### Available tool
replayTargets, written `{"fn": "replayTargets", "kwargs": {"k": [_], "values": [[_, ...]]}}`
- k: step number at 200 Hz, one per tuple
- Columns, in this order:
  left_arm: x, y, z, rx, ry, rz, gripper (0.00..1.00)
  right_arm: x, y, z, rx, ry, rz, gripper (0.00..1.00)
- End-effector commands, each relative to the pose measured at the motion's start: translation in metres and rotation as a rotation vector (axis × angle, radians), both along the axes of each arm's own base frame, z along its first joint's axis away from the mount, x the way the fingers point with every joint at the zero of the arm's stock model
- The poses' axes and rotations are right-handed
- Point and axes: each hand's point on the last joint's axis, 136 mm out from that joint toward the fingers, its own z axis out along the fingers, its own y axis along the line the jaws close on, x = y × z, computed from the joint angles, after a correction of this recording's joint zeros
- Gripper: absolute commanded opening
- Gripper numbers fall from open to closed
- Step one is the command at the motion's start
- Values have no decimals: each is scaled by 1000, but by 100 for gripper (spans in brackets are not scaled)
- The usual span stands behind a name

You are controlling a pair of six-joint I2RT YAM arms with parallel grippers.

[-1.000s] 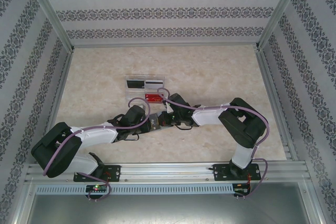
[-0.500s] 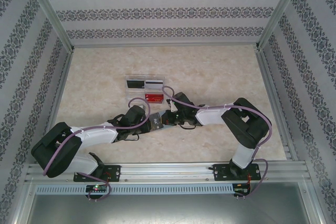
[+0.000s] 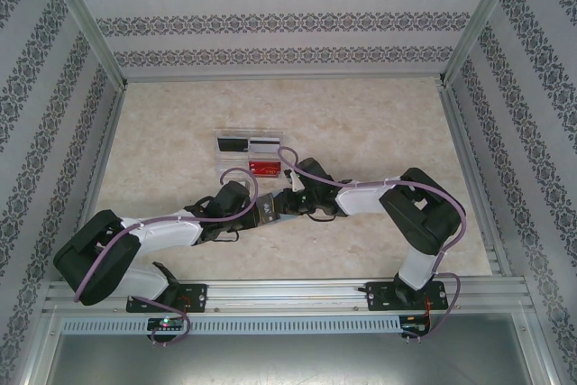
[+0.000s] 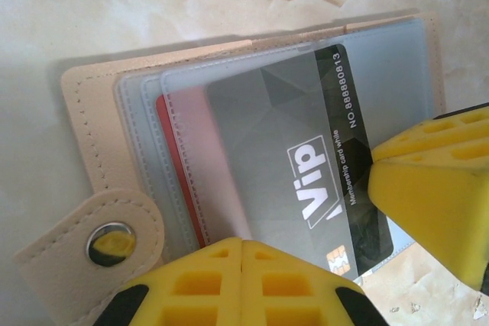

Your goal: Take the credit cards out of the card holder

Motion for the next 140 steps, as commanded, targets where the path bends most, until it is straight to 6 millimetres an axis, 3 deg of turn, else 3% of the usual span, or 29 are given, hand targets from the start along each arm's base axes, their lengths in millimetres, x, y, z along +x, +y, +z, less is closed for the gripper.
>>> {"fn": "replayTargets", "kwargs": {"k": [1,35,99,140], "values": [[-12,13,-18,61,61,10,4,0,4,-5,20,14,15,17],[-13,15,-17,65,57,15,4,0,-2,-9,8,23,-6,0],[-14,18,-17,76,56,17,3,2,-28,-16,-19,27,-60,0],[-15,19,-18,83,58,17,3,8,-44,-4,-17,-1,-85,0]]}}
